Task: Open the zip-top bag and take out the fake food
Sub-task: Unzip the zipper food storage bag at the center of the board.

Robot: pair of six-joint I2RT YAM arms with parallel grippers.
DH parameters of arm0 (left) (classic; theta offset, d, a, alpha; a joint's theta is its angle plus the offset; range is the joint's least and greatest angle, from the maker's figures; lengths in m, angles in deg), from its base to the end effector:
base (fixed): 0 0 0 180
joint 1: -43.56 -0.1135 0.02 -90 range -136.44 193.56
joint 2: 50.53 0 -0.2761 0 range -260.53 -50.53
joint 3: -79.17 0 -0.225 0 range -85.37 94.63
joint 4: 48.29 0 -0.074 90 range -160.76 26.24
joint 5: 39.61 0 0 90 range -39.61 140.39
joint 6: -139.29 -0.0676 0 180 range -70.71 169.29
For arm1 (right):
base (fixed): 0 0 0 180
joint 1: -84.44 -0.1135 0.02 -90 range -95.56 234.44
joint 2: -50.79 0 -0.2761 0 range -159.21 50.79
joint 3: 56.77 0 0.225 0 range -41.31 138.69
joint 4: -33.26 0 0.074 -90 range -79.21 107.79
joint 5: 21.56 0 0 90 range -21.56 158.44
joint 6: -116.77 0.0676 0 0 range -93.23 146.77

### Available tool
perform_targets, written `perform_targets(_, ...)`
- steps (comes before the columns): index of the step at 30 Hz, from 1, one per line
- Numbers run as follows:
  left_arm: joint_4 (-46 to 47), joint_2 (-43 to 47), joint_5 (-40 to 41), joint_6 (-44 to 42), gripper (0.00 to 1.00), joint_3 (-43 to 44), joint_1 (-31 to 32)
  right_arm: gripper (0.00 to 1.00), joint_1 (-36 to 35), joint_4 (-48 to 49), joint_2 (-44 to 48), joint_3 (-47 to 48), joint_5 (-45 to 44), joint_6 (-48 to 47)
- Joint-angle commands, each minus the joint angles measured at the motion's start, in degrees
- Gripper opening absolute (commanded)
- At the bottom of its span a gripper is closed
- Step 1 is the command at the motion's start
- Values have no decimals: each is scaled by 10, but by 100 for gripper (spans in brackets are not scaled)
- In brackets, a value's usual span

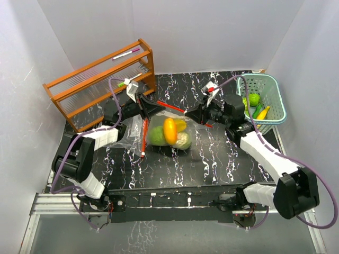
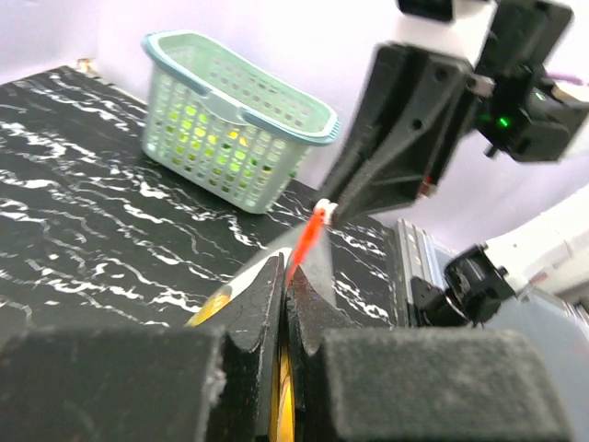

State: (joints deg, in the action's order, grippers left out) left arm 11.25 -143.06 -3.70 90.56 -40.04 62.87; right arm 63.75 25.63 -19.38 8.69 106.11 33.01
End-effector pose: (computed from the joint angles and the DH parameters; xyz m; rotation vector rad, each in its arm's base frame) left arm 0.2877 -0.1588 0.3240 0.7002 1.2498 -1.3964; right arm 0.2428 0.1359 0.3275 -0.7042 1.6937 0.9183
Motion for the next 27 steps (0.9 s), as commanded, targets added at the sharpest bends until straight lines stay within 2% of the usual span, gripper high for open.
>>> perform_targets(1,26,46,93,24,0,-8,-48,8,21,-32,59,-43,-76,-27)
perform_targets(6,-140,73,188,-9,0,21,-117,8,28,-102,135,-101,-207,-3)
perform_targets(9,-132,70,192,11,0,32,-153,9,29,-114,184,-132,-258,19)
perform_targets(11,-125,66,193,21,0,35,-154,28,28,-104,208,-142,-291,30)
perform_targets(14,-68,51,180,79,0,21,-154,65,29,-86,213,-145,-390,41)
perform_targets(15,-33,49,176,96,0,11,-154,73,28,-80,208,-143,-426,45)
perform_targets(18,-5,50,178,111,0,-12,-153,85,28,-32,176,-159,-506,15)
perform_targets(21,-4,52,176,111,0,-26,-153,94,29,81,140,-224,-588,-2)
perform_targets(24,8,59,176,119,0,-39,-152,96,30,325,83,-339,-612,-68)
perform_targets(27,13,67,174,127,0,-50,-150,99,52,583,-37,-418,-609,-104)
